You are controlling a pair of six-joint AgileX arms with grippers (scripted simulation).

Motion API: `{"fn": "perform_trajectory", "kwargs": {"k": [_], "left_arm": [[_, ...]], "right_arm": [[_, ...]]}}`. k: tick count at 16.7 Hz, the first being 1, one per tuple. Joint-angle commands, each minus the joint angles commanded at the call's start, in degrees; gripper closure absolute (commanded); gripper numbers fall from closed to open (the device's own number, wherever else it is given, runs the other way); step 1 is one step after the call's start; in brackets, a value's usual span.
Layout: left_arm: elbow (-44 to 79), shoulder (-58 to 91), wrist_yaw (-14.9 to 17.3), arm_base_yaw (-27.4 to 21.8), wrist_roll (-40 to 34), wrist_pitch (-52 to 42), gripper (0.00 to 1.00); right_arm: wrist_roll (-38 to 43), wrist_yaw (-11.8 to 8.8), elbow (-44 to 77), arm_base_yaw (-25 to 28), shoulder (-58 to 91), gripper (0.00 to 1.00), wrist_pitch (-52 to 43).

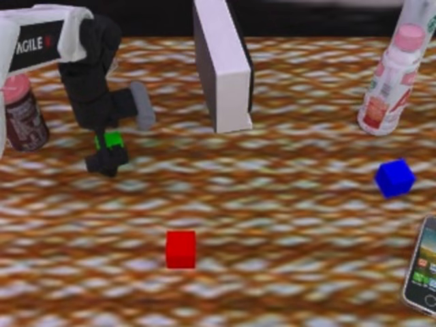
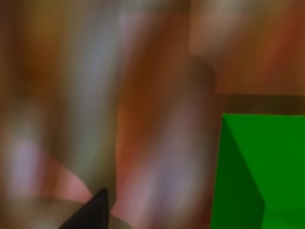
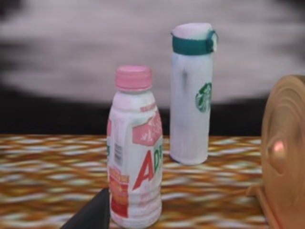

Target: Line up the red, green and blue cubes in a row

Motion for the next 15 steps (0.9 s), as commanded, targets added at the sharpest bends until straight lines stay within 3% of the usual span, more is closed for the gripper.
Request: {"fn": "perform_trajectory", "kwargs": {"k": [2, 15], "left_arm": [[0.00, 0.00, 0.00, 0.00, 0.00, 0.00, 0.00], [0.00, 0.00, 0.00, 0.00, 0.00, 0.00, 0.98]], "right_arm": [[0.00, 0.00, 0.00, 0.00, 0.00, 0.00, 0.00], [0.00, 0.00, 0.00, 0.00, 0.00, 0.00, 0.00]]}}
